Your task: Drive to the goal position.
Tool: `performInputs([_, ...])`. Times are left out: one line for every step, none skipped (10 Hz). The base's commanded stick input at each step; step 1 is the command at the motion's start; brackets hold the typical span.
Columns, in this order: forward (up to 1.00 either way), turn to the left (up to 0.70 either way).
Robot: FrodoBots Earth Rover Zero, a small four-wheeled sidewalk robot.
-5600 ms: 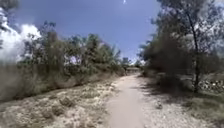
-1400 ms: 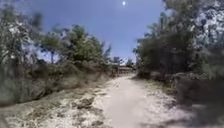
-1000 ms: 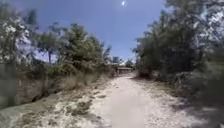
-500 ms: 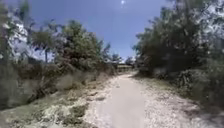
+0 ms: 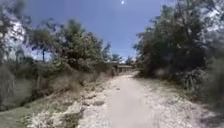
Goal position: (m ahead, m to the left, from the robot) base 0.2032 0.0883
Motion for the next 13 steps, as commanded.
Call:
performInputs([0.5,0.0])
performInputs([0.5,0.0])
performInputs([0.5,0.0])
performInputs([0.5,0.0])
performInputs([0.5,0.0])
performInputs([0.5,0.0])
performInputs([0.5,0.0])
performInputs([0.5,0.0])
performInputs([0.5,0.0])
performInputs([0.5,0.0])
performInputs([0.5,0.0])
performInputs([0.5,0.0])
performInputs([0.5,0.0])
